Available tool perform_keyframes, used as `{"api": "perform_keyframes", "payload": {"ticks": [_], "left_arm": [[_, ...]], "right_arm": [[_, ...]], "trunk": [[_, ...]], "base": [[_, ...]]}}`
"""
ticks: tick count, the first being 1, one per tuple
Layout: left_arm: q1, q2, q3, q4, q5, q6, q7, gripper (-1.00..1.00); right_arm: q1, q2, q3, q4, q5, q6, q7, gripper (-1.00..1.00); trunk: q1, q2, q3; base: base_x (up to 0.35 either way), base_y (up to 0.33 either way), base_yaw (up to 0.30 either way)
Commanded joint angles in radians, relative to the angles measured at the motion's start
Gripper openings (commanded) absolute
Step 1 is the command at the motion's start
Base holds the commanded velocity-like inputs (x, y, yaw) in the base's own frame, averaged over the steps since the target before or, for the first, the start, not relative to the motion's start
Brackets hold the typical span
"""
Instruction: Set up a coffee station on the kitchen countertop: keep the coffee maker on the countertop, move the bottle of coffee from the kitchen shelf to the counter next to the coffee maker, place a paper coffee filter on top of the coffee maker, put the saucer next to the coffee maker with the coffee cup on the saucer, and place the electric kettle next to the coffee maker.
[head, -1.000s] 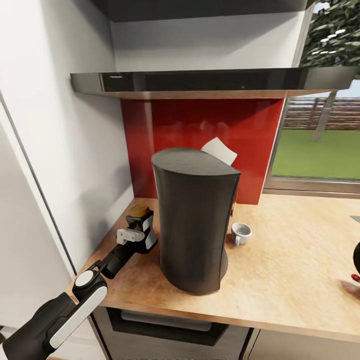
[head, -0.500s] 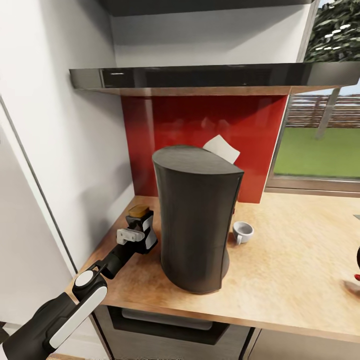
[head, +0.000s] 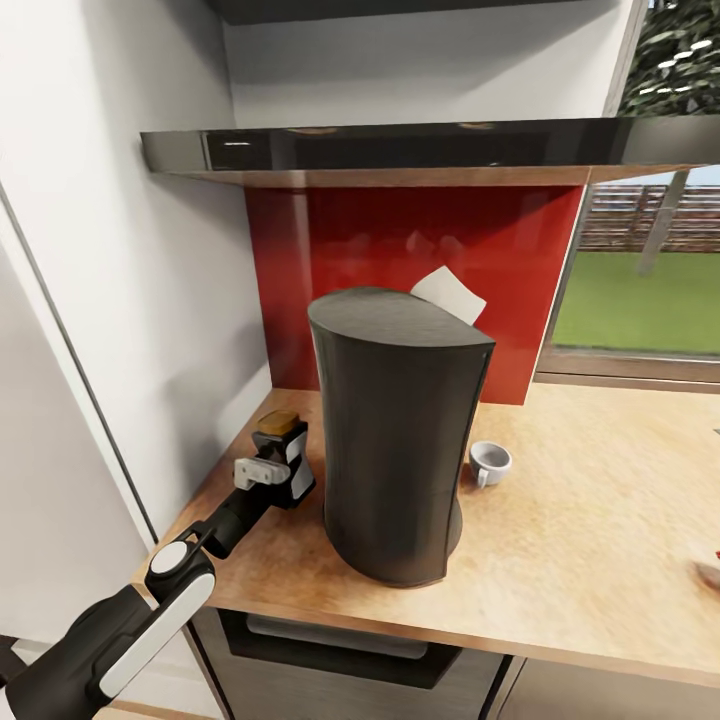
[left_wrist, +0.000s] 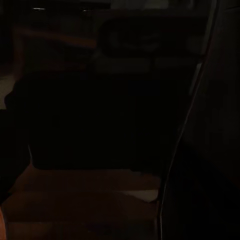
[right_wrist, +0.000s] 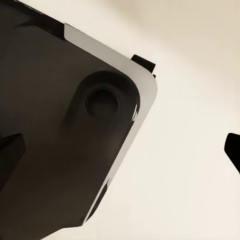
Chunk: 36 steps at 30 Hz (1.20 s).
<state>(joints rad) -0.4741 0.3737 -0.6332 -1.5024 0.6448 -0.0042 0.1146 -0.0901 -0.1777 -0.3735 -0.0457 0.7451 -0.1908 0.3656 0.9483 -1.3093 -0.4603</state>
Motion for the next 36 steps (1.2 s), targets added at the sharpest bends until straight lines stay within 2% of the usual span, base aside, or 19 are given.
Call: {"api": "perform_keyframes", "payload": {"ticks": [1, 6, 14, 17, 22, 24, 36], "left_arm": [[-0.001, 0.001, -0.005, -0.001, -0.002, 0.0, 0.008, -1.0], [-0.001, 0.001, -0.007, -0.001, -0.032, 0.0, 0.008, -1.0], [-0.001, 0.001, -0.009, 0.003, -0.04, -0.002, 0.008, -1.0], [-0.001, -0.01, -0.014, 0.013, -0.046, -0.002, 0.008, -1.0], [-0.001, -0.027, -0.016, 0.037, -0.105, -0.003, 0.008, -1.0], [-0.001, -0.031, -0.016, 0.042, -0.114, -0.003, 0.008, -1.0], [-0.001, -0.044, -0.014, 0.049, -0.123, -0.003, 0.008, -1.0]], "right_arm": [[0.0, 0.0, -0.008, 0.0, 0.008, -0.003, 0.004, 1.0], [0.0, 0.0, -0.008, 0.0, 0.008, -0.003, 0.004, 1.0], [0.0, 0.0, -0.008, 0.0, 0.008, -0.003, 0.004, 1.0], [0.0, 0.0, -0.008, 0.0, 0.008, -0.003, 0.004, 1.0], [0.0, 0.0, -0.008, 0.0, 0.008, -0.003, 0.004, 1.0], [0.0, 0.0, -0.008, 0.0, 0.008, -0.003, 0.004, 1.0], [0.0, 0.0, -0.008, 0.0, 0.008, -0.003, 0.004, 1.0]], "trunk": [[0.0, -0.001, -0.001], [0.0, -0.001, -0.003], [0.0, -0.001, -0.006], [0.0, -0.001, -0.006], [0.0, -0.001, -0.006], [0.0, -0.001, -0.006], [0.0, -0.001, -0.006]], "base": [[0.0, 0.0, 0.001], [0.0, 0.0, 0.0], [0.0, 0.0, 0.0], [0.0, 0.0, 0.0], [0.0, 0.0, 0.0], [0.0, 0.0, 0.0], [0.0, 0.0, 0.0]]}}
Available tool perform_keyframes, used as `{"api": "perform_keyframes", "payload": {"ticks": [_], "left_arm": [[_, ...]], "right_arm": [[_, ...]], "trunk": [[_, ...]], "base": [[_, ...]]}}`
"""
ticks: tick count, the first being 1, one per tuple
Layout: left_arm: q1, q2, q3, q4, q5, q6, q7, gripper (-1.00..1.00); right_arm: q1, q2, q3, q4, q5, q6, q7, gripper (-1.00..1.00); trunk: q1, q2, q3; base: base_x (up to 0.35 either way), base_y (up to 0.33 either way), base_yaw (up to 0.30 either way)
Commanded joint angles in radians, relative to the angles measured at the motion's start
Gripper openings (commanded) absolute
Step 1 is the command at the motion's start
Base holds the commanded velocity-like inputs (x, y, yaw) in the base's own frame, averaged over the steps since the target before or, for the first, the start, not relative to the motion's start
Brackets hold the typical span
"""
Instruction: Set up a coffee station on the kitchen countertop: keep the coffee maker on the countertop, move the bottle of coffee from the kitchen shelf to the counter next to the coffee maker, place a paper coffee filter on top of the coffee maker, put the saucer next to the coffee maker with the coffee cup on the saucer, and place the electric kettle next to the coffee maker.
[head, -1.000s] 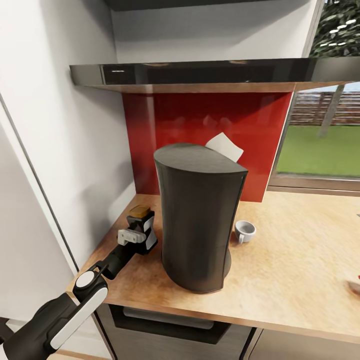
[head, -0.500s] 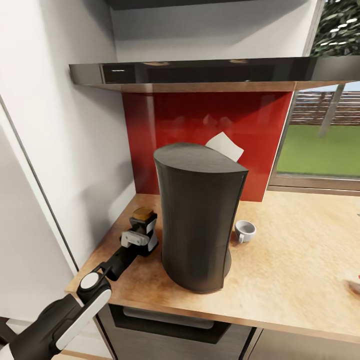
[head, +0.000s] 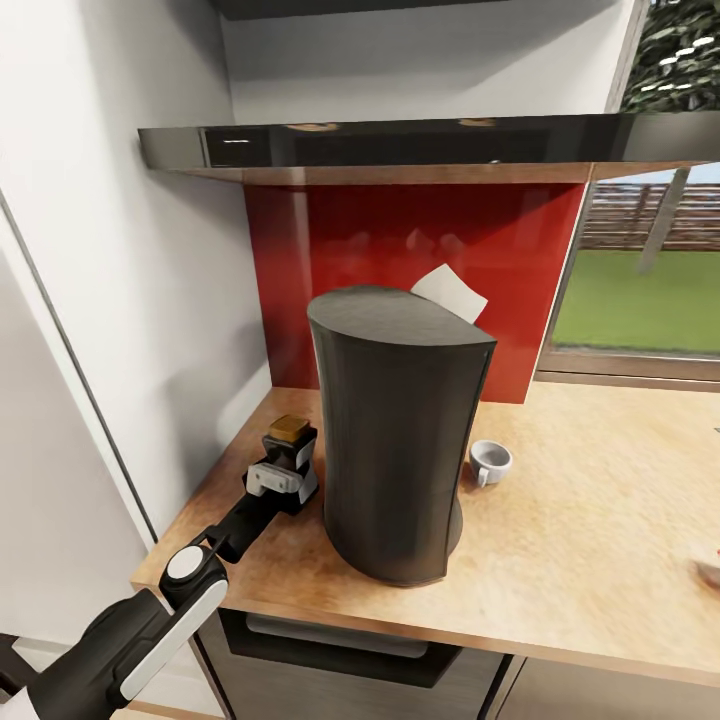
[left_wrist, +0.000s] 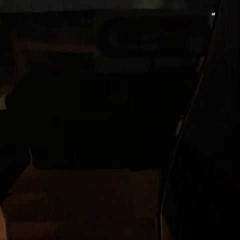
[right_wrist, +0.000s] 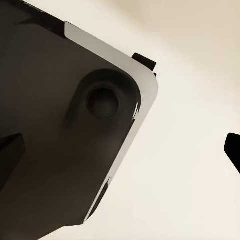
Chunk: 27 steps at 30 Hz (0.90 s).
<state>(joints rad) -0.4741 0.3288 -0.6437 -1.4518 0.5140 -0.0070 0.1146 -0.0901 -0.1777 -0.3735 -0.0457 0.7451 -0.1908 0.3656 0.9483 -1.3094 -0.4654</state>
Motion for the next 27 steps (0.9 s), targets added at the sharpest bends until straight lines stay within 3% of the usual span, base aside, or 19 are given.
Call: {"api": "perform_keyframes", "payload": {"ticks": [1, 27], "left_arm": [[-0.001, 0.001, -0.004, -0.001, 0.008, -0.001, 0.008, -1.0], [-0.001, -0.001, -0.004, 0.005, 0.008, -0.001, 0.008, -1.0]], "right_arm": [[0.0, 0.0, -0.008, 0.0, 0.008, -0.003, 0.004, 1.0], [0.0, 0.0, -0.008, 0.0, 0.008, -0.003, 0.004, 1.0]], "trunk": [[0.0, -0.001, -0.001], [0.011, -0.022, -0.01]], "base": [[0.0, 0.0, 0.0], [0.0, 0.0, 0.0]]}}
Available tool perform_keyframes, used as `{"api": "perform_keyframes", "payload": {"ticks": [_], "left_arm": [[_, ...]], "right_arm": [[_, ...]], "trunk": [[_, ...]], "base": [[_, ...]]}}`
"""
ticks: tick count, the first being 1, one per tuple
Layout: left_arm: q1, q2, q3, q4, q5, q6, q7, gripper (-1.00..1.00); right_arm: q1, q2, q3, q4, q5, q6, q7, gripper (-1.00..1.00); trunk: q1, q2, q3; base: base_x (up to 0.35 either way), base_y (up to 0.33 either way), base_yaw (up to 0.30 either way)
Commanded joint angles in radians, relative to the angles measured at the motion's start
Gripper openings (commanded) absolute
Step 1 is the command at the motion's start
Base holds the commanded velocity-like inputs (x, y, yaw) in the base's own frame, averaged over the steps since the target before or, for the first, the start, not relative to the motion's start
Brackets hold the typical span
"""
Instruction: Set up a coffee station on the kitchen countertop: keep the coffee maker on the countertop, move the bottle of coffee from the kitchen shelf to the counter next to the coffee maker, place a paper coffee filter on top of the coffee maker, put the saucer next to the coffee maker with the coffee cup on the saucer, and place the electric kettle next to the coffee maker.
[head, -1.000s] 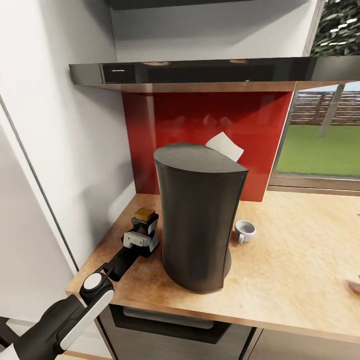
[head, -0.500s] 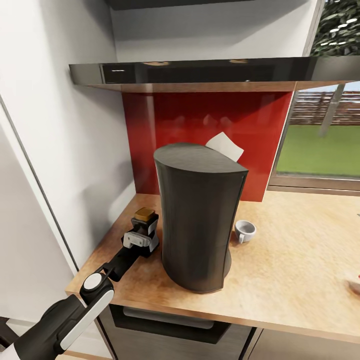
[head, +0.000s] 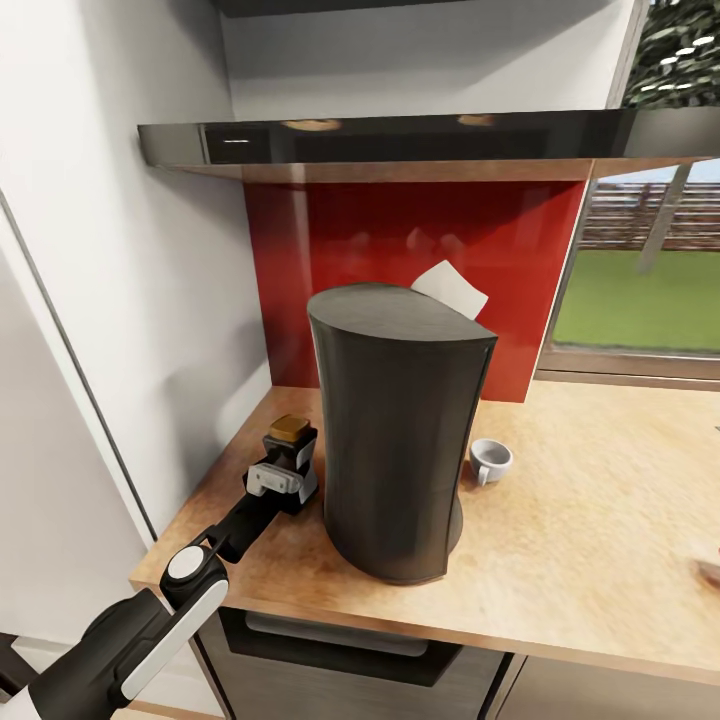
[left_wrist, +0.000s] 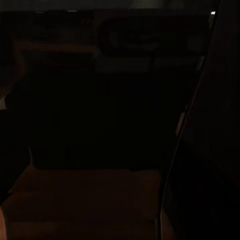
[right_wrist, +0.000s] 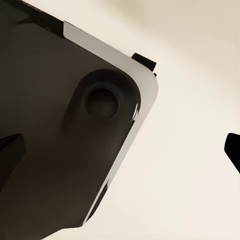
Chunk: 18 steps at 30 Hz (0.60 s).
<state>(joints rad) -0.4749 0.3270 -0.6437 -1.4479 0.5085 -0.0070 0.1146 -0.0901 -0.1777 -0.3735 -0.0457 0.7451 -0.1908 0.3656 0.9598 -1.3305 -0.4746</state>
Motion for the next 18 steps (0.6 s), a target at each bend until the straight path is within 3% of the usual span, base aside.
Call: {"api": "perform_keyframes", "payload": {"ticks": [1, 12, 18], "left_arm": [[-0.001, 0.001, -0.005, 0.001, 0.013, -0.001, 0.008, -1.0], [-0.001, 0.001, -0.005, 0.001, 0.013, -0.001, 0.008, -1.0], [-0.001, 0.001, -0.004, 0.002, 0.013, -0.001, 0.008, -1.0]], "right_arm": [[0.0, 0.0, -0.008, 0.0, 0.008, -0.002, 0.004, 1.0], [0.0, 0.0, -0.008, 0.0, 0.008, -0.001, 0.004, 1.0], [0.0, 0.0, -0.008, 0.0, 0.008, -0.001, 0.004, 1.0]], "trunk": [[0.0, -0.001, -0.001], [0.012, -0.022, -0.011], [0.031, -0.057, -0.026]], "base": [[0.0, 0.0, 0.0], [0.0, 0.0, 0.0], [0.0, 0.0, 0.0]]}}
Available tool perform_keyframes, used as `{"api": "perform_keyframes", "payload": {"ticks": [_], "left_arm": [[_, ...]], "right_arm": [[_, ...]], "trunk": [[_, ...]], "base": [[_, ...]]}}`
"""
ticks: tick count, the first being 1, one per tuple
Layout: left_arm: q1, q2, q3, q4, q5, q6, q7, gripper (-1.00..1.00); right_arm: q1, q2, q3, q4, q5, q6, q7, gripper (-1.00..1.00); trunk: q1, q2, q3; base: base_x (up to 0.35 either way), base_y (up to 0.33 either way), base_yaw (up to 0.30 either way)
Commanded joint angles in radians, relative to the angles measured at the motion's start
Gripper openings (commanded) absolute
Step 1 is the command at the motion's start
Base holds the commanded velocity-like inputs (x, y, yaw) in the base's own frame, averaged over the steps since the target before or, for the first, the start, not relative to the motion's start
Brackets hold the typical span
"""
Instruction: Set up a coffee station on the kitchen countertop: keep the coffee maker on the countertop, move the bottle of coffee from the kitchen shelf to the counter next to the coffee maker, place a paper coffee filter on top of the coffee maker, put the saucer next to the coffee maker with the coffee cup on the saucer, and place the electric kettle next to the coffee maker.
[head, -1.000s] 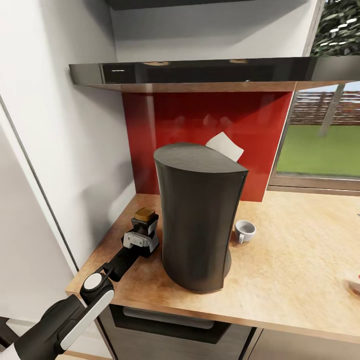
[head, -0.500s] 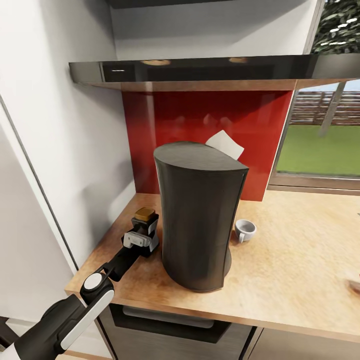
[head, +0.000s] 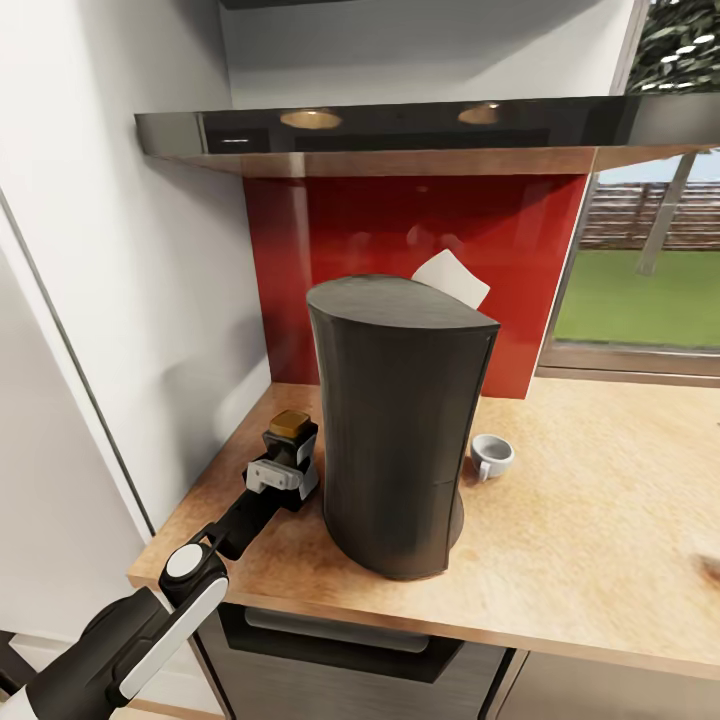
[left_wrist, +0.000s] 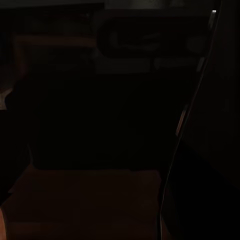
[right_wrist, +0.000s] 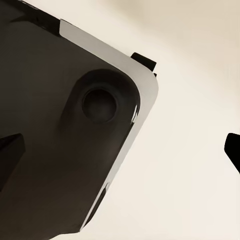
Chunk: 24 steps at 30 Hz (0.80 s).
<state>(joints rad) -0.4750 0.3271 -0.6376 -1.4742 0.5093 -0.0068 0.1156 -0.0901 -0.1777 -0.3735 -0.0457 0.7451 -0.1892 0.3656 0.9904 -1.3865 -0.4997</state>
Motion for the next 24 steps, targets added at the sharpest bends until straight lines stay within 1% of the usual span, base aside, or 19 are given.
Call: {"api": "perform_keyframes", "payload": {"ticks": [1, 24], "left_arm": [[-0.001, 0.001, -0.01, 0.028, 0.012, -0.001, 0.007, -1.0], [-0.001, 0.001, -0.01, 0.029, 0.012, -0.001, 0.007, -1.0]], "right_arm": [[0.0, 0.0, -0.008, 0.0, 0.008, -0.003, 0.004, 1.0], [0.0, 0.0, -0.008, 0.0, 0.008, -0.004, 0.004, 1.0]], "trunk": [[0.0, 0.0, -0.001], [0.0, 0.0, -0.001]], "base": [[0.0, 0.0, 0.0], [0.0, 0.0, 0.0]]}}
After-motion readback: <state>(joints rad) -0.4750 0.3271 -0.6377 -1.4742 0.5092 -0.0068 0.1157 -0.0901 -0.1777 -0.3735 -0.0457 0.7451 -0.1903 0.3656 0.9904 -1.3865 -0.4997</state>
